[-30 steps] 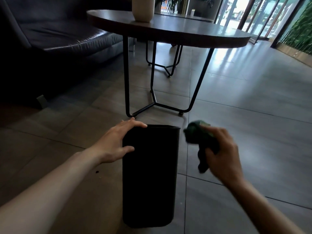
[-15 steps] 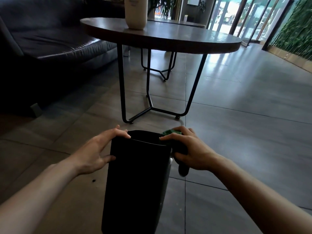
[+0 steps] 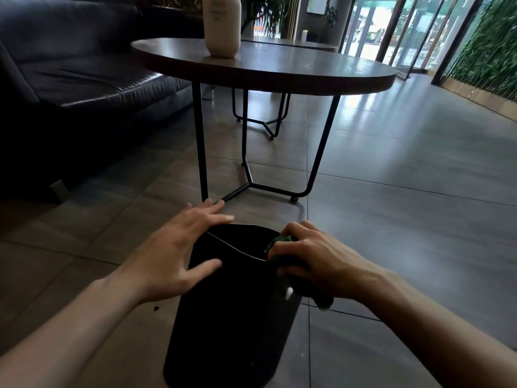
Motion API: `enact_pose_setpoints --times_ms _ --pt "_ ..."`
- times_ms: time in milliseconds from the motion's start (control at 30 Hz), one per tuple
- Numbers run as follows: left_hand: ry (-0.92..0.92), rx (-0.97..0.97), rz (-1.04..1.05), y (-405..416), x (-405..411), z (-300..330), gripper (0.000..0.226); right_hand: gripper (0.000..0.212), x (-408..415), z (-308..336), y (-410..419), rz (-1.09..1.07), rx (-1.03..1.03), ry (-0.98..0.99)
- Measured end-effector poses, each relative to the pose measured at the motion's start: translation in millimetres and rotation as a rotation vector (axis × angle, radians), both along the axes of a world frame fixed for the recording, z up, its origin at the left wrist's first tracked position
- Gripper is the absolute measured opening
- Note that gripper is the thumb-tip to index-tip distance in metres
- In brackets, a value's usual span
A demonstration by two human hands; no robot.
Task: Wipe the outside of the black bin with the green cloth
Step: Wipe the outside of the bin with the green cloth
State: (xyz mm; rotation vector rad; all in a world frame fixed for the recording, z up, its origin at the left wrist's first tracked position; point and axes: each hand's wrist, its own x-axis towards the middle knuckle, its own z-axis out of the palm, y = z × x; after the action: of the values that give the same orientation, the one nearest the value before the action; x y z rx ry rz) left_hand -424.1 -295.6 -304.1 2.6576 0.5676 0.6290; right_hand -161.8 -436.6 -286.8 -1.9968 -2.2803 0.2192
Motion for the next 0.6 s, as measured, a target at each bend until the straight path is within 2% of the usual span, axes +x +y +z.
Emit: enact_pose_setpoints --times_ms 100,300,400,500,600 --pt "-0.069 0.058 -0.061 -23.5 25.4 8.5 0.084 0.032 -8.7 5.4 -7.8 -0.065 0.037 -0.026" --pt "-0.041 -0.019 -0.117 -60.0 61.3 -21.4 0.096 0.040 -20.8 6.9 -8.0 -0.175 0.008 -0.048" --pt "-0.039 -0.039 -0.102 -59.3 67.1 -34.1 0.103 0.040 -19.7 -2.5 -7.6 -0.210 0.020 0.010" --pt "-0.061 -0.018 -0.051 -56.4 66.0 -43.9 0.106 0.037 -18.6 -12.0 -9.3 -0.224 0.094 0.147" --pt "-0.071 0.057 -0.031 -54.3 60.6 -50.7 0.098 0.036 -12.9 -18.9 -17.4 -0.225 0.208 0.297"
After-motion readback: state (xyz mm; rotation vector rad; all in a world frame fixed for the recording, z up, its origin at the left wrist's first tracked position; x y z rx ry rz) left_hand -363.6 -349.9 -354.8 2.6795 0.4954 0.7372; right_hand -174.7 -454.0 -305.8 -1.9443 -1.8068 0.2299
